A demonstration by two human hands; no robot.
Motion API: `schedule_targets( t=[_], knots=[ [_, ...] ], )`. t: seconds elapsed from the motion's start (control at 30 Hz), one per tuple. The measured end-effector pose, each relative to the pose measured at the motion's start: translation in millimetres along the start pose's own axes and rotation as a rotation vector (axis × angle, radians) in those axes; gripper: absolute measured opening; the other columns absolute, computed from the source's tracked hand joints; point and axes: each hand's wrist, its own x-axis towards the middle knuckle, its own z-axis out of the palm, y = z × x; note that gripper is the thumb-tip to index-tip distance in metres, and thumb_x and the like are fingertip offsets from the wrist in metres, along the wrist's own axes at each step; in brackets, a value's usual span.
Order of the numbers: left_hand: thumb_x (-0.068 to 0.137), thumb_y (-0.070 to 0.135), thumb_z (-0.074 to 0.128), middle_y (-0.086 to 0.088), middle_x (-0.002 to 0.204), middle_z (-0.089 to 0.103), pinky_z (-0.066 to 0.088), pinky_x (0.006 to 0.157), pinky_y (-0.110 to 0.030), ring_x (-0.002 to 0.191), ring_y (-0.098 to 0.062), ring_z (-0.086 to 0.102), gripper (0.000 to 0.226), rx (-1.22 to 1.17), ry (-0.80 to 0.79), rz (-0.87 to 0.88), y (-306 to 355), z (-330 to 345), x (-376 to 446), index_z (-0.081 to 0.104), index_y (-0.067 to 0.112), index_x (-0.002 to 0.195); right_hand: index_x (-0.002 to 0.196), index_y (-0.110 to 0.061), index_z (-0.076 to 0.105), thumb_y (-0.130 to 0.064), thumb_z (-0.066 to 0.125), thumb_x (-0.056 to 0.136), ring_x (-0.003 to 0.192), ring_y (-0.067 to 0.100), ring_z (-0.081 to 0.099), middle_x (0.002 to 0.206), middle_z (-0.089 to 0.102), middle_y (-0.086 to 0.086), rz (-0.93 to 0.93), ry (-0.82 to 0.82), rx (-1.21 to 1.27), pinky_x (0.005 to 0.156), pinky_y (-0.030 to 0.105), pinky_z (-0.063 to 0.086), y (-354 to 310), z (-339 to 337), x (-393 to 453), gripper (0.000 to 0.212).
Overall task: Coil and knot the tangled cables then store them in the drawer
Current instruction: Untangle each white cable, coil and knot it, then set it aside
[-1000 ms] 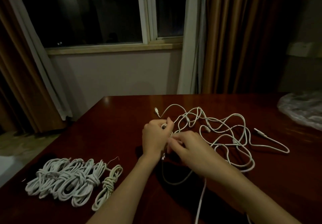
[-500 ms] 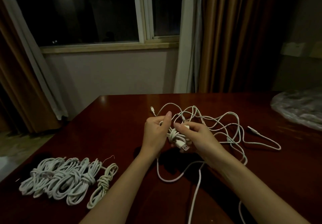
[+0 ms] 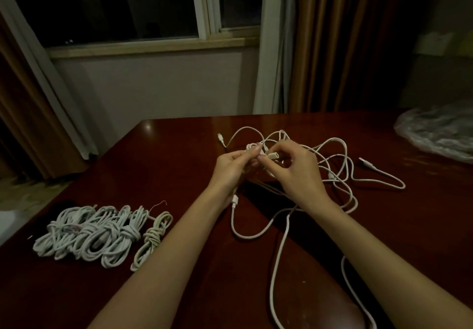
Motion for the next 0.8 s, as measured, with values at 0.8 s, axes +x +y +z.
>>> schedule_targets(
  t=[0.8],
  knots=[
    [0.097, 0.015, 0.054, -0.005, 0.094, 0.07, 0.055, 0.086, -0.032, 0.094, -0.02, 0.069, 0.017, 0.269, -0.247, 0.195, 5, 4, -8, 0.07, 0.013, 0.096, 0.087, -0.023, 0.071, -0.022, 0.078, 0.077, 0.083, 0.003, 0.068, 0.087, 0.071, -0.005, 0.284, -0.233, 0.267, 0.067, 0.015, 0.05, 6, -25, 9, 0.012]
  ],
)
